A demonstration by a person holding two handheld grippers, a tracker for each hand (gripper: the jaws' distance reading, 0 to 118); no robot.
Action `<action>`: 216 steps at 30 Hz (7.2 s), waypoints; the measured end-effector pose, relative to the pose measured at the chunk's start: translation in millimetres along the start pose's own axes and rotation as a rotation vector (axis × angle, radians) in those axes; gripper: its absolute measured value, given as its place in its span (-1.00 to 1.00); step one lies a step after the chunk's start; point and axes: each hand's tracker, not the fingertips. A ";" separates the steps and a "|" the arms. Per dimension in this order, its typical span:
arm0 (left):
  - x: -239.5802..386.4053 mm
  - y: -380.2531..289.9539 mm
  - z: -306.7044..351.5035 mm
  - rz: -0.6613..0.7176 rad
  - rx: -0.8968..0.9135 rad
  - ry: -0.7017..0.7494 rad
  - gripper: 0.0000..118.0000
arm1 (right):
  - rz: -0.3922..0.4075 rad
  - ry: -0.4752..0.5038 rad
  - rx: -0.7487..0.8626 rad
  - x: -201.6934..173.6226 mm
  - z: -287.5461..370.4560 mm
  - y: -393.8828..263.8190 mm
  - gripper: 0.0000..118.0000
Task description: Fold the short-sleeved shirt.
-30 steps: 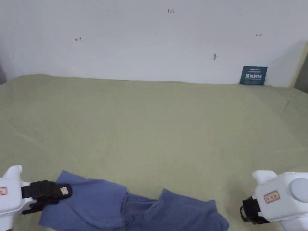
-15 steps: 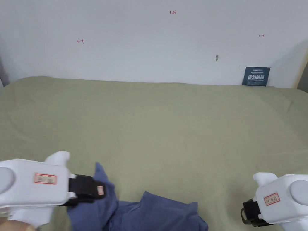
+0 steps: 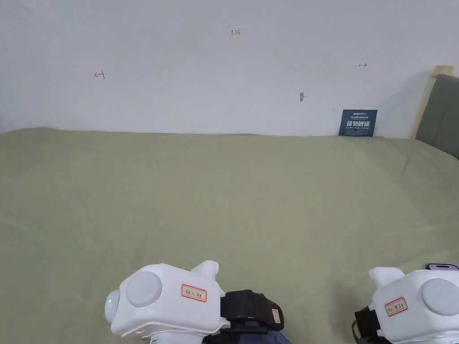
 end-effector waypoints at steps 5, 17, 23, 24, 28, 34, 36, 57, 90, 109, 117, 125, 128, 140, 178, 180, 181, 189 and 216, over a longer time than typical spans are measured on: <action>-1.5 0.3 30.2 -0.056 0.084 -0.003 0.59 | -0.001 -0.001 -0.005 0.1 -0.3 -2.5 -1.00; -62.4 -53.1 -73.7 -0.003 -0.071 0.044 -0.99 | 0.005 0.003 0.012 -7.5 7.0 -3.5 -1.00; -64.4 -60.7 -74.7 0.050 -0.012 -0.049 -1.00 | 0.034 -0.011 0.010 -14.1 10.1 -2.1 -1.00; -60.7 -58.6 -71.8 0.044 -0.017 -0.034 -1.00 | 0.039 -0.014 0.009 -16.0 9.5 -1.6 -1.00; -36.1 -45.9 -39.3 -0.035 0.023 -0.021 -1.00 | 0.052 0.000 0.011 -29.3 5.2 -3.3 -1.00; -36.8 -17.8 46.2 -0.129 0.168 -0.036 -1.00 | 0.099 0.083 -0.021 -71.0 -6.4 -5.6 -1.00; -52.0 -8.9 69.2 -0.118 0.202 0.037 -1.00 | 0.070 0.131 -0.029 -89.0 -10.3 -5.2 -1.00; -171.7 -5.6 106.3 0.085 0.146 -0.125 0.90 | 0.003 0.137 -0.082 -146.9 -83.7 -12.4 -1.00; -188.2 33.5 162.9 0.063 0.208 0.097 -0.57 | 0.093 0.206 -0.026 -257.0 -78.7 30.1 -1.00; -339.0 86.3 385.0 0.189 0.264 0.386 -0.57 | 0.331 0.314 -0.054 -522.7 -157.3 111.4 -1.00; -375.6 78.0 426.3 0.243 0.277 0.430 -0.57 | 0.328 0.353 -0.088 -566.8 -179.0 114.4 -1.00; -387.5 67.3 445.2 0.320 0.265 0.676 0.78 | 0.326 0.359 -0.070 -560.8 -167.0 114.9 -1.00; -364.3 56.8 460.4 0.359 0.345 0.708 0.47 | 0.320 0.342 -0.049 -536.1 -157.1 113.2 -1.00; -193.3 52.8 281.1 0.033 0.307 0.661 -1.00 | 0.175 0.197 0.007 -335.7 -103.1 83.6 -1.00; 107.6 12.2 91.1 -0.537 0.954 0.845 -0.98 | 0.040 -0.304 0.847 -59.6 68.9 40.1 -0.97; 107.3 12.2 89.8 -0.555 0.942 0.874 -0.29 | 0.037 -0.302 0.862 -61.8 71.8 40.1 -0.31; 107.2 12.0 89.9 -0.556 0.944 0.871 0.41 | 0.036 -0.303 0.863 -63.0 72.0 41.2 0.32; 102.2 7.7 81.7 -0.557 0.938 0.890 1.00 | 0.075 -0.308 0.873 -62.4 69.6 38.1 0.99; 89.0 -11.6 80.1 -0.523 0.974 0.881 1.00 | 0.100 -0.300 0.997 -80.4 78.9 12.7 1.00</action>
